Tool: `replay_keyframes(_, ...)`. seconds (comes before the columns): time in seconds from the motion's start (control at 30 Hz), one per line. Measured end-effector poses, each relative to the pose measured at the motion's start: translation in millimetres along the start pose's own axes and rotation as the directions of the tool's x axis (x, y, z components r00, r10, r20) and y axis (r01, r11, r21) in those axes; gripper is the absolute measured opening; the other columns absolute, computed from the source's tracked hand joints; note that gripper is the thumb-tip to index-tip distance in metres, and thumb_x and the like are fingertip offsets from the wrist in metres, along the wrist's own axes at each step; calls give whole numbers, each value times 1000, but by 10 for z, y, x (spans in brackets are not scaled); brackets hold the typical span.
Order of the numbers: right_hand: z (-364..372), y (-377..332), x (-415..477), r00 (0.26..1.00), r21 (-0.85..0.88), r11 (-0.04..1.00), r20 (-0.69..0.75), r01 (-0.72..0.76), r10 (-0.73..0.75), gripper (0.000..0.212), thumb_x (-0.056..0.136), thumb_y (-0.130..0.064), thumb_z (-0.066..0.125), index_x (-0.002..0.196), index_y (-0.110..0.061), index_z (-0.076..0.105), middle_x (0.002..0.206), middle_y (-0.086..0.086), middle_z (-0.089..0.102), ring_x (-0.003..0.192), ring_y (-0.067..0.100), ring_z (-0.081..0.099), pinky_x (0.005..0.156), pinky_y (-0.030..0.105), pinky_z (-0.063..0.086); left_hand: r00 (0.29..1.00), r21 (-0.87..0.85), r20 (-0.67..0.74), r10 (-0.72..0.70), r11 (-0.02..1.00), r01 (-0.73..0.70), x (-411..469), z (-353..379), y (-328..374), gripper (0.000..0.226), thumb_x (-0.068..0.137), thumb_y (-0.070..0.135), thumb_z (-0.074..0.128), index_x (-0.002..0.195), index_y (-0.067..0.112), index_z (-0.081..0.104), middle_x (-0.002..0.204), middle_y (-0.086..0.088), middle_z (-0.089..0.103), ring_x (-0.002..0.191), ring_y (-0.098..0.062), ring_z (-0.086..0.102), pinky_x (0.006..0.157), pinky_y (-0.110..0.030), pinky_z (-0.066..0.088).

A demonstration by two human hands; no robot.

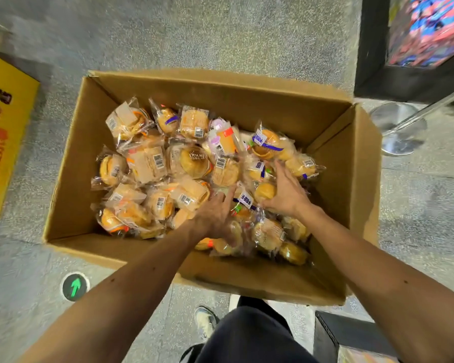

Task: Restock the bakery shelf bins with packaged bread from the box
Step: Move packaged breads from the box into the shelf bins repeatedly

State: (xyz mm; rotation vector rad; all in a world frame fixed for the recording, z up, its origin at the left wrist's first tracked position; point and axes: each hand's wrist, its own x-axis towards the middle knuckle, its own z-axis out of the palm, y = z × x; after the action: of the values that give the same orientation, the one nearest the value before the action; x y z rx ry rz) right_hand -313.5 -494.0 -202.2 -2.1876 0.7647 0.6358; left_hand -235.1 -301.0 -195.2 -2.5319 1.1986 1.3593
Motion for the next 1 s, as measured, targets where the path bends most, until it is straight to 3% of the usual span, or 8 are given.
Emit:
replay_keyframes(0.13, -48, -63, 37, 999, -79, 997, 43, 16, -12, 114, 70, -36, 88, 158, -20, 18, 164, 7, 9, 148, 35, 25, 120, 46, 29, 999, -65, -24, -31, 997, 29, -23, 48, -10, 119, 56, 47, 92, 148, 14, 23, 133, -9, 41, 124, -28, 40, 107, -40, 37)
replay_keyframes(0.2, -87, -69, 14, 999, -55, 998, 45, 19, -16, 105, 69, -34, 89, 154, -18, 30, 158, 8, 18, 144, 32, 31, 119, 44, 30, 999, -93, -40, -16, 996, 12, -51, 66, 5, 113, 51, 45, 94, 140, 16, 30, 129, -6, 40, 119, -26, 40, 105, -41, 38)
replay_keyframes(0.37, -153, -3, -94, 998, 53, 998, 61, 30, -33, 92, 72, -17, 87, 150, -14, 37, 164, 2, 16, 150, 23, 19, 120, 41, 22, 997, -230, 12, 72, 971, -68, -167, 157, 112, 108, 60, 31, 93, 139, 17, 20, 125, -9, 54, 100, -28, 54, 86, -40, 43)
replay_keyframes(0.47, -184, 71, -139, 996, 169, 985, 93, -34, 18, 87, 72, -18, 88, 146, -20, 41, 153, 5, 40, 139, 24, 39, 111, 41, 37, 996, -242, -4, 86, 967, -85, -229, 110, 126, 109, 65, 33, 91, 142, 16, 17, 116, -6, 55, 92, -24, 52, 81, -36, 42)
replay_keyframes(0.57, -221, 138, -204, 995, 236, 969, 90, -74, 54, 81, 70, -22, 89, 140, -27, 48, 149, 4, 46, 138, 26, 42, 112, 49, 39, 998, -264, 13, 67, 962, -61, -276, -36, 65, 102, 69, 39, 88, 140, 16, 19, 93, 4, 49, 84, -20, 51, 74, -32, 44)
replay_keyframes(0.67, -235, 134, -297, 997, 233, 971, 65, -47, 33, 71, 73, -22, 87, 136, -27, 55, 144, 3, 52, 133, 24, 49, 109, 48, 44, 1000, -451, -12, 17, 892, -20, -334, -191, -67, 99, 67, 32, 90, 137, 26, 21, 119, -8, 57, 110, -33, 58, 91, -41, 50)
replay_keyframes(0.77, -217, 48, -418, 999, 286, 958, 49, -13, -1, 67, 75, -19, 86, 135, -28, 57, 143, 1, 53, 132, 21, 50, 109, 44, 44, 999, -653, -40, -18, 757, -13, -479, -377, -159, 105, 72, 19, 88, 146, 23, 15, 140, 5, 38, 131, -19, 36, 100, -30, 37)
replay_keyframes(1.0, -379, -351, -708, 998, 506, 862, -63, 28, 5, 70, 75, -23, 86, 137, -20, 54, 140, 3, 53, 130, 19, 49, 104, 32, 40, 986, -722, -164, -18, 683, -108, -775, -756, -245, 102, 64, 25, 93, 141, 24, 27, 134, 3, 48, 126, -19, 48, 109, -42, 44)
